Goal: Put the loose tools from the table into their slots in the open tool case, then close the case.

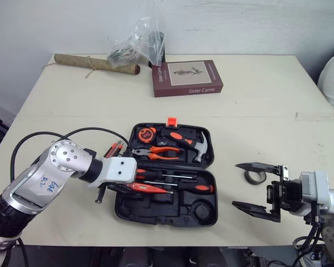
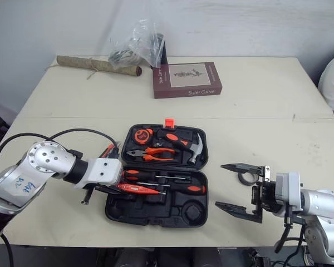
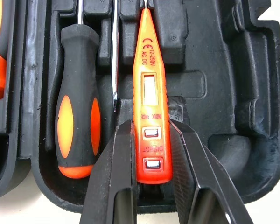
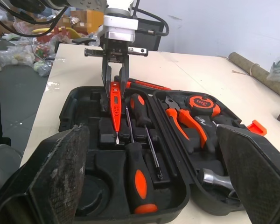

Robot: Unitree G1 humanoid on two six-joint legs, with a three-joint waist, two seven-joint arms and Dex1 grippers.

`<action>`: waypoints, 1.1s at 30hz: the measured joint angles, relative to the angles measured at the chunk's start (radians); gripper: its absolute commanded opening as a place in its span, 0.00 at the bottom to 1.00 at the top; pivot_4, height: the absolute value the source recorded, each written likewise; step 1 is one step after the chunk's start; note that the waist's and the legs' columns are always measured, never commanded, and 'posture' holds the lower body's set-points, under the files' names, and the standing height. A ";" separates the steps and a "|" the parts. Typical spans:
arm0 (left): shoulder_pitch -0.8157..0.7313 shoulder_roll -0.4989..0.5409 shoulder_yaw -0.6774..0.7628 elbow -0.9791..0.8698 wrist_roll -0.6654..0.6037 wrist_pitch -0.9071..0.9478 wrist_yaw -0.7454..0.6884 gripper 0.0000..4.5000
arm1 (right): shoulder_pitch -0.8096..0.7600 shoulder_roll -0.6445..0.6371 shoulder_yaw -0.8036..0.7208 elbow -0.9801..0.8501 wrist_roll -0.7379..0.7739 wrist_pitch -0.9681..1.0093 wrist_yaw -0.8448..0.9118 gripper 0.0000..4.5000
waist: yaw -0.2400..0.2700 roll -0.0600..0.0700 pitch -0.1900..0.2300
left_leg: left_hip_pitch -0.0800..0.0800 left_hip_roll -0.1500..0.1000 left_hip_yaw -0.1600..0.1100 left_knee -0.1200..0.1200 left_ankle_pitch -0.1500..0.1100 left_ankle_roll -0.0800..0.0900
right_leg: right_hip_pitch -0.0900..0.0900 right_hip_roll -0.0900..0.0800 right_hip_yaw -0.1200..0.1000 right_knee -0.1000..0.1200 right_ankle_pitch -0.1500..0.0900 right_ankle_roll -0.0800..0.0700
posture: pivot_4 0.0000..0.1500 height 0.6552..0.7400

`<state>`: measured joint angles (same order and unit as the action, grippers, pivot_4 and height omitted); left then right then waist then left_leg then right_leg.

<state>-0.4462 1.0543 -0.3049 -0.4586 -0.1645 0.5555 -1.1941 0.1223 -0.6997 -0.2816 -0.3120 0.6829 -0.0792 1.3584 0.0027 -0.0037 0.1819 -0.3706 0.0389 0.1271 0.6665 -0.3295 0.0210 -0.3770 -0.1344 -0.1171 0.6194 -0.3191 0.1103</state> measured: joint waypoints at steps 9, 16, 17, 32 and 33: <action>0.013 -0.016 -0.015 -0.005 0.048 -0.021 0.016 0.30 | -0.015 -0.004 0.001 0.000 -0.003 0.021 -0.011 1.00 | 0.000 0.000 0.000 | 0.001 0.002 0.001 0.001 0.001 -0.001 | 0.000 0.002 0.001 0.001 0.000 0.000 | 1.00 1.00; 0.023 0.007 0.086 -0.043 -0.067 -0.078 -0.071 0.56 | -0.024 -0.017 0.001 -0.003 -0.003 0.050 -0.018 1.00 | 0.018 -0.001 0.001 | -0.001 0.002 0.001 0.002 0.001 -0.001 | 0.000 0.002 0.002 0.001 0.000 0.000 | 1.00 1.00; 0.024 0.026 0.122 -0.057 -0.096 -0.073 -0.089 0.56 | -0.026 -0.024 0.001 -0.008 -0.003 0.059 -0.020 1.00 | 0.017 -0.001 0.001 | 0.000 0.002 0.001 0.002 0.001 -0.001 | 0.000 0.002 0.003 0.001 0.000 0.000 | 1.00 1.00; 0.366 -0.238 0.349 0.121 -0.259 -0.255 -0.013 0.01 | -0.055 -0.020 0.020 0.008 -0.017 0.094 -0.025 1.00 | 0.017 -0.002 0.001 | 0.000 0.003 0.002 0.003 0.000 0.000 | 0.000 0.002 0.002 0.001 0.000 0.000 | 1.00 1.00; 0.377 -0.247 0.349 0.123 -0.257 -0.274 -0.007 0.01 | -0.055 -0.016 0.023 0.014 -0.022 0.082 -0.021 1.00 | 0.019 -0.002 0.001 | 0.001 0.003 0.002 0.004 0.000 0.000 | 0.000 0.001 0.002 0.001 0.000 -0.001 | 1.00 1.00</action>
<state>-0.0697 0.8074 0.0438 -0.3357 -0.4215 0.2814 -1.2006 0.0672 -0.7153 -0.2589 -0.2978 0.6610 0.0030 1.3370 0.0222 -0.0056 0.1832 -0.3700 0.0422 0.1291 0.6701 -0.3291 0.0207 -0.3774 -0.1331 -0.1150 0.6202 -0.3193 0.1098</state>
